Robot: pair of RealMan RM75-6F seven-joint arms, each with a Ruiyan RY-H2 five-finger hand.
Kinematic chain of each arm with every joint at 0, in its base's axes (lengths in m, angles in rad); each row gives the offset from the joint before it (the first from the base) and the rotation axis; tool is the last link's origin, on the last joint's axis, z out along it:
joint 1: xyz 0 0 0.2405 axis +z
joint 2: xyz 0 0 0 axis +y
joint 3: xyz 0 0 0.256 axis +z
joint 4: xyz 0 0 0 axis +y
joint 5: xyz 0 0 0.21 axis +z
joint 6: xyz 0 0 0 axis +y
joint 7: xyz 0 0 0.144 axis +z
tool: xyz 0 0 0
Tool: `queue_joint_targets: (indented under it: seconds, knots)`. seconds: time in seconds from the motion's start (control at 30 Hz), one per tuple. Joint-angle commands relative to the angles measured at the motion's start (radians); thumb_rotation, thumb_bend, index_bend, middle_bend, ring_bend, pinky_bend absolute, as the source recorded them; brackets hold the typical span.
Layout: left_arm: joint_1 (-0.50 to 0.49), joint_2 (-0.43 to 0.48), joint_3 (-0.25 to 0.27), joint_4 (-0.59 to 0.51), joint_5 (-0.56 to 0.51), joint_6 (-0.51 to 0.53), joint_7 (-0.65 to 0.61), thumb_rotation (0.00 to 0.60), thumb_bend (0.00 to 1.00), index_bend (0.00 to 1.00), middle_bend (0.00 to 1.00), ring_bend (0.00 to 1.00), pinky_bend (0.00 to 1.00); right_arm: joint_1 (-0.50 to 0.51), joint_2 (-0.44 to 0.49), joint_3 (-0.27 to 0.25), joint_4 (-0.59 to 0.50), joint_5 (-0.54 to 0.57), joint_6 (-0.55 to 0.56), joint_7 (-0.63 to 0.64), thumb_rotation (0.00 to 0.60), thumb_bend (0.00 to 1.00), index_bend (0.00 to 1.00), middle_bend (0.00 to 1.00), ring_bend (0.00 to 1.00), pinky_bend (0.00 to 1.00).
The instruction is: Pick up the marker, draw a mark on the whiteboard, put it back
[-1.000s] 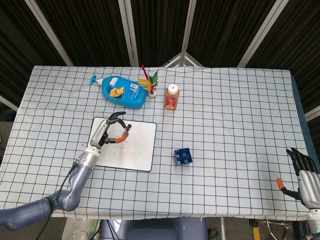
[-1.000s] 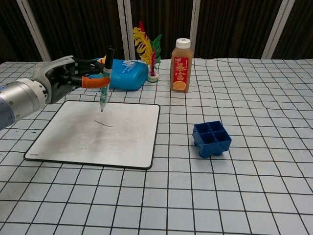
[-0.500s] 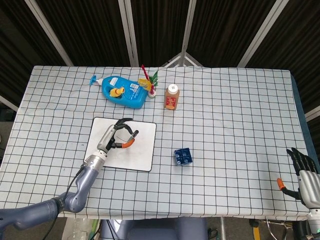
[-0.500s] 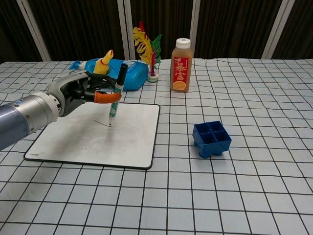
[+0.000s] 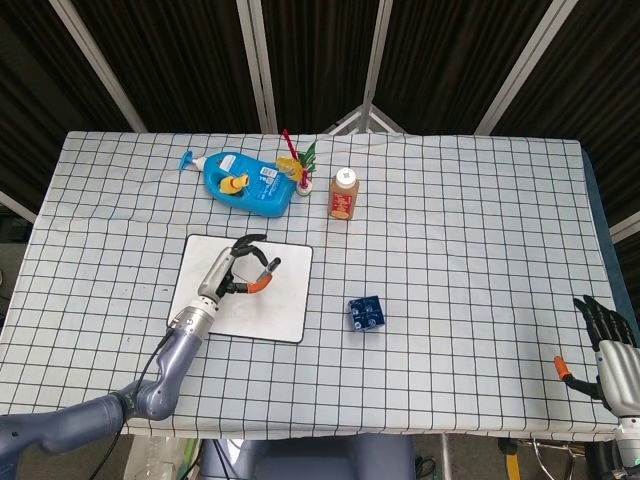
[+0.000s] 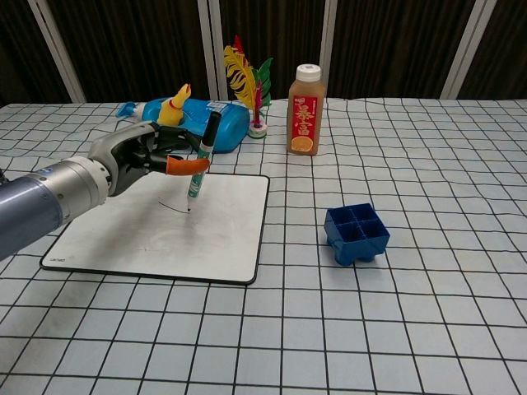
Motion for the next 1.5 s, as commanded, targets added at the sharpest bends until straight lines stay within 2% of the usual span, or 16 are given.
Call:
queue_joint_targets:
  seconds: [0.03,1.5]
  knots:
    - [-0.003,-0.005,0.001,0.005,-0.004,-0.006,0.002,0.6,0.55,0.69,0.13,0.0,0.0,0.001,-0.001,0.0,0.0,0.0,-0.001,-0.001,0.6,0.35,0.0,0.0,0.0,0.0]
    - [0.016,0.019,0.019,-0.002,-0.002,-0.015,0.014,0.6,0.55,0.7,0.14,0.0,0.0,-0.003,-0.001,-0.003,-0.003,-0.004,0.006,-0.009,0.6,0.35,0.0,0.0,0.0,0.0]
